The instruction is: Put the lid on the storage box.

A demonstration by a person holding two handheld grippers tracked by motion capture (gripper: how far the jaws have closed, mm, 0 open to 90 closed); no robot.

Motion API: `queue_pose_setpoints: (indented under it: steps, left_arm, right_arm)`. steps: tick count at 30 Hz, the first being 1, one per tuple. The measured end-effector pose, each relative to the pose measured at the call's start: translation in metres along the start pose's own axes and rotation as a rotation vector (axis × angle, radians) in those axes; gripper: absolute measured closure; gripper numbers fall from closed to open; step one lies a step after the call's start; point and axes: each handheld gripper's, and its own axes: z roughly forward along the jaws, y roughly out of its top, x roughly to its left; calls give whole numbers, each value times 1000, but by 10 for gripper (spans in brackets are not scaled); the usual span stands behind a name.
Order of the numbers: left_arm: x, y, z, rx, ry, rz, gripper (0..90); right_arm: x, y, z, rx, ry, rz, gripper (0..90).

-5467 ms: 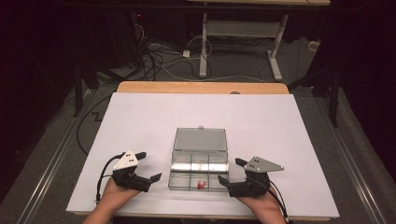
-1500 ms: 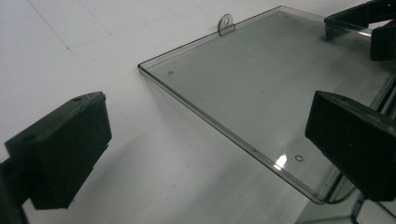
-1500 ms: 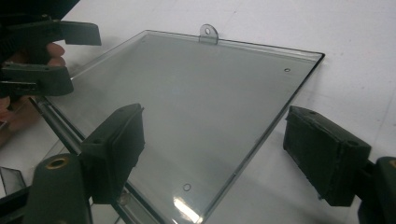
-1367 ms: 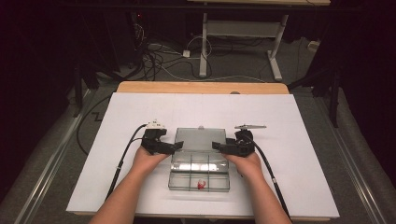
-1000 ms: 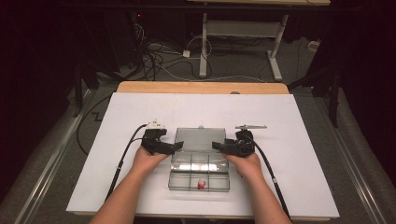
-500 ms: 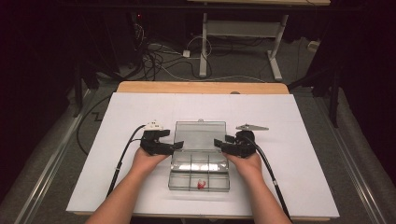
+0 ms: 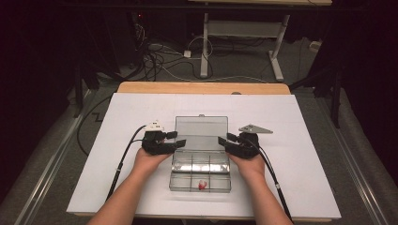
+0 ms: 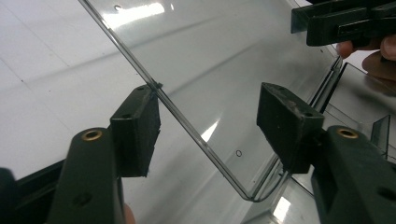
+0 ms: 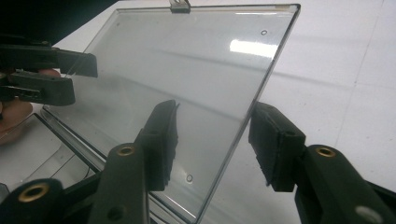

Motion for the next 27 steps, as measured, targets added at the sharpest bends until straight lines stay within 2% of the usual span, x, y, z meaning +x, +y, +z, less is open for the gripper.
queue_pose_setpoints:
  steps: [10, 14, 19, 23, 27]
  left_arm:
    - [-5, 3, -6, -33, -8, 37, 496]
    - [-8, 4, -8, -41, -9, 54, 533]
    - [-11, 5, -13, -52, -15, 76, 582]
    - [-13, 6, -15, -55, -15, 93, 602]
    - [-15, 6, -17, -63, -18, 101, 623]
  right_arm:
    - [1, 2, -9, -26, -8, -33, 633]
    - [0, 5, -15, -23, -12, -50, 696]
    - [-2, 7, -31, -41, -29, -82, 790]
    - [4, 8, -41, -49, -42, -131, 878]
    - [9, 6, -44, -61, -40, -158, 900]
